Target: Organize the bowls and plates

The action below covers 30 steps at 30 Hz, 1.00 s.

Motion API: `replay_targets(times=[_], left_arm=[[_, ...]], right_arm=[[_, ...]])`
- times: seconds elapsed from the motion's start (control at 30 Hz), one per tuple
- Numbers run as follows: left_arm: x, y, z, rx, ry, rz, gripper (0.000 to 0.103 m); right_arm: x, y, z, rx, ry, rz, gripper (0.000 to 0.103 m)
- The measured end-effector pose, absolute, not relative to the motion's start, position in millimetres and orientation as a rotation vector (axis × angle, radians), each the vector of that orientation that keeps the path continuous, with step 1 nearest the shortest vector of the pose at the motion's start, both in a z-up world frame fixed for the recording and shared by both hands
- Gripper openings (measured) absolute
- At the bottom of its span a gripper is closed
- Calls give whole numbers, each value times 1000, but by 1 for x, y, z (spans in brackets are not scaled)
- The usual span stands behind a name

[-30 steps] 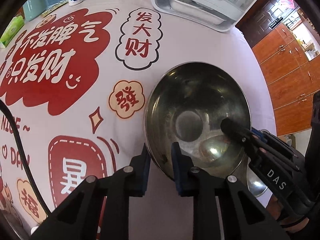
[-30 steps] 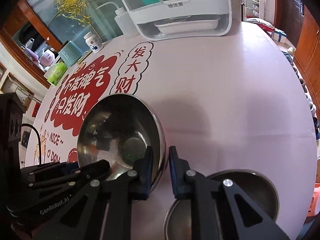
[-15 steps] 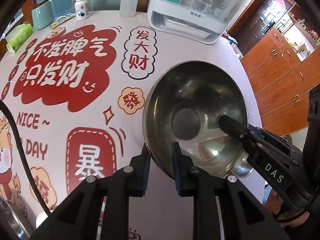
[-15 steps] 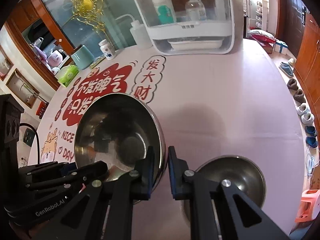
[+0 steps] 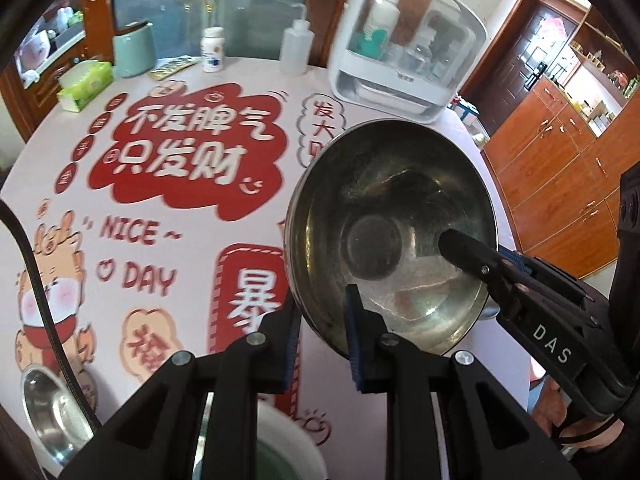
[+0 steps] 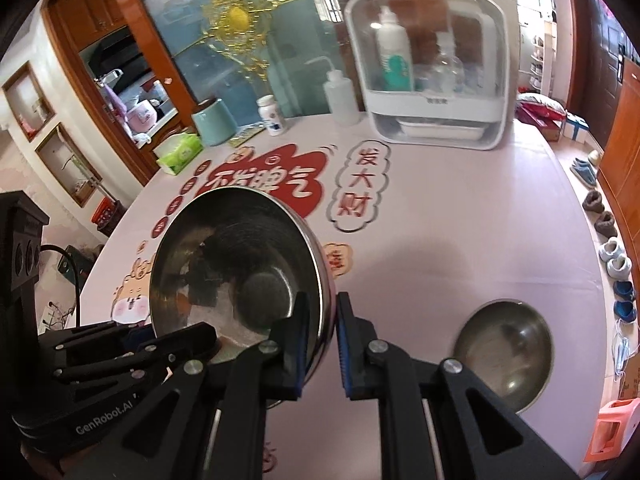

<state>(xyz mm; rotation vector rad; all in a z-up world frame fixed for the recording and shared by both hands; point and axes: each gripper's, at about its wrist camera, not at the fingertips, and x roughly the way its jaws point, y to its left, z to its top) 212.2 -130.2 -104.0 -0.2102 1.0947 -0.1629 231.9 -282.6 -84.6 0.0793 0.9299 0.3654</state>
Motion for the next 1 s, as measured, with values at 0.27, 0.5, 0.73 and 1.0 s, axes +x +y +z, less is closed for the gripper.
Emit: replay_targets(times=[0.27,0.5,0.73,1.0], left_arm=[[172,-78,-85,-192,1062,-136,19],[142,-24,-82,-190,1077,-131,19],[116,23,-82,-172,1086,-129,19],[95,77,-91,-163,1126,-113,19]], right_arm=[[198,-230,-72,82,917,384,13],[167,-179,-72,74,933,391,13],[145,-131,-74,73,942,400,13],[126,-78,-84,70,966,425,13]])
